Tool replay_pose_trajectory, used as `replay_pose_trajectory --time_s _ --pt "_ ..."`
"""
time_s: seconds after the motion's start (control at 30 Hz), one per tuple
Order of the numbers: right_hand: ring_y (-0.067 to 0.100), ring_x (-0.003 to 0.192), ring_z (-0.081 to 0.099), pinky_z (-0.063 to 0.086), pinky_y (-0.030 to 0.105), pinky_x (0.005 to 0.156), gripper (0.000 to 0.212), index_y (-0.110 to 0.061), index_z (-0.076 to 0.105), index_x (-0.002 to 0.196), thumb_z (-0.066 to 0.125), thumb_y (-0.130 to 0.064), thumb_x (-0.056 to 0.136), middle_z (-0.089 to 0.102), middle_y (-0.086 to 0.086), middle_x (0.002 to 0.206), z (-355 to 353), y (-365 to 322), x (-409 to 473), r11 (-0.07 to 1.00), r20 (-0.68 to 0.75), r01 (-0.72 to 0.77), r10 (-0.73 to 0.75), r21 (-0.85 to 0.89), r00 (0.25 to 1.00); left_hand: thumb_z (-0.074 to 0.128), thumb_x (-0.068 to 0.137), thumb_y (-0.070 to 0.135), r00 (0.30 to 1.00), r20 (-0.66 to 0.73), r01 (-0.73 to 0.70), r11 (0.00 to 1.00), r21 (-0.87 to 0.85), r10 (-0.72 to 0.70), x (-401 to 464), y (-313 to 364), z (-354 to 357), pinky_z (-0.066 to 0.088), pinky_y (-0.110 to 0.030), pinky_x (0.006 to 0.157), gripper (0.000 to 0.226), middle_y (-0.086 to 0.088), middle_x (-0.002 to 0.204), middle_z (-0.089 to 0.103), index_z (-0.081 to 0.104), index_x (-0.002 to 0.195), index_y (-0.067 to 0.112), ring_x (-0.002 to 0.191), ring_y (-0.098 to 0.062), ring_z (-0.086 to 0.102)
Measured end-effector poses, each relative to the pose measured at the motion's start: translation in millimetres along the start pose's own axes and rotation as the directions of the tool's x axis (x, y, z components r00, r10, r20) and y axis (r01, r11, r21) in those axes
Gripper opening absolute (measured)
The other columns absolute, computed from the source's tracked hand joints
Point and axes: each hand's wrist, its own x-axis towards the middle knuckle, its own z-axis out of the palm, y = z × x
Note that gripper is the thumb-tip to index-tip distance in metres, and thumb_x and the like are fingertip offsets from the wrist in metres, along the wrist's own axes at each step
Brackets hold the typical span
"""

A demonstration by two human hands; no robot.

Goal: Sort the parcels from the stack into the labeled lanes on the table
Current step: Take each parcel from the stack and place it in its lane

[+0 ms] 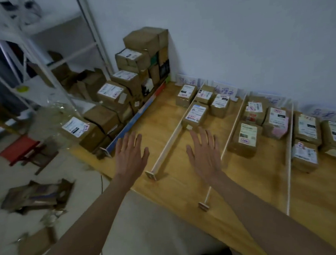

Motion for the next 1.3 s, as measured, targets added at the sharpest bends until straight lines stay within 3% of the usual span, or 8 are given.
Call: replay_pose_trajectory --time_s 0.3,0.4,0.57,0.87,1.0,1.13,1.23,1.3 --pt "0.032 0.137 0.041 0.032 0.051 0.113 0.052 -0.020 0.042 0.145 0.031 -0.042 0.100 0.044 0.009 0.149 14 -118 43 0.994 -0.045 0.095 -0.092 0.060 0.995 0.047 0.096 0.042 0.995 -0.078 0.062 0.998 -0.024 -0.064 11 -121 -7 0.031 -0.046 0.111 0.048 -0.010 0.139 0.051 0.054 0.133 0.011 0.130 -0.030 0.044" --pt "0.032 0.135 0.041 0.032 0.050 0.113 0.052 -0.019 0.042 0.145 0.031 -0.042 0.100 0.045 0.008 0.147 27 -148 75 0.990 -0.046 0.120 -0.117 0.075 0.992 0.034 0.098 0.045 0.993 -0.079 0.082 0.996 -0.027 -0.084 33 -154 -3 0.029 -0.045 0.112 0.049 -0.008 0.139 0.048 0.052 0.131 0.013 0.132 -0.029 0.042" --pt "0.027 0.130 0.042 0.033 0.047 0.110 0.051 -0.019 0.038 0.145 0.037 -0.042 0.099 0.046 0.006 0.141 58 -194 137 0.987 -0.054 0.127 -0.122 0.094 0.991 0.041 0.098 0.041 0.993 -0.056 0.107 0.994 0.000 -0.107 91 -201 10 0.030 -0.049 0.115 0.046 -0.008 0.141 0.050 0.051 0.134 0.014 0.136 -0.027 0.040" --pt "0.023 0.125 0.048 0.037 0.043 0.109 0.050 -0.016 0.040 0.142 0.040 -0.042 0.099 0.050 0.004 0.138 94 -246 245 0.977 -0.074 -0.010 0.027 0.215 0.997 0.035 0.101 0.048 0.997 0.018 0.076 0.997 -0.014 -0.076 204 -259 33 0.019 -0.046 0.121 0.056 -0.007 0.155 0.036 0.039 0.147 0.016 0.144 -0.026 0.031" --pt "0.024 0.123 0.051 0.040 0.043 0.107 0.052 -0.015 0.039 0.142 0.036 -0.045 0.101 0.053 0.006 0.136 103 -260 273 0.955 0.002 -0.112 0.116 0.273 0.993 0.036 0.100 0.047 0.999 0.032 0.023 0.999 -0.034 -0.022 244 -274 43 0.019 -0.045 0.119 0.057 -0.008 0.154 0.037 0.039 0.148 0.014 0.143 -0.026 0.033" --pt "0.029 0.120 0.053 0.046 0.044 0.096 0.054 -0.016 0.034 0.143 0.035 -0.050 0.102 0.050 0.009 0.136 105 -278 302 0.847 0.217 -0.318 0.245 0.427 0.945 0.035 0.102 0.048 0.998 0.065 0.015 0.989 -0.149 -0.005 292 -284 55 0.019 -0.043 0.119 0.057 -0.008 0.155 0.035 0.038 0.148 0.015 0.144 -0.027 0.030" --pt "0.028 0.115 0.057 0.048 0.038 0.083 0.061 -0.016 0.034 0.144 0.034 -0.058 0.100 0.055 0.005 0.130 110 -290 327 0.693 0.361 -0.467 0.308 0.550 0.880 0.032 0.102 0.052 0.996 0.093 0.014 0.973 -0.231 0.008 327 -288 64 0.020 -0.044 0.119 0.058 -0.007 0.156 0.034 0.035 0.149 0.016 0.144 -0.026 0.030" --pt "0.027 0.118 0.059 0.051 0.040 0.091 0.067 -0.018 0.037 0.144 0.035 -0.064 0.095 0.059 0.003 0.131 115 -296 346 0.574 0.413 -0.529 0.333 0.625 0.848 0.032 0.102 0.052 0.987 0.159 0.025 0.952 -0.304 0.025 351 -288 71 0.025 -0.047 0.116 0.059 -0.008 0.154 0.036 0.036 0.147 0.016 0.142 -0.027 0.034"
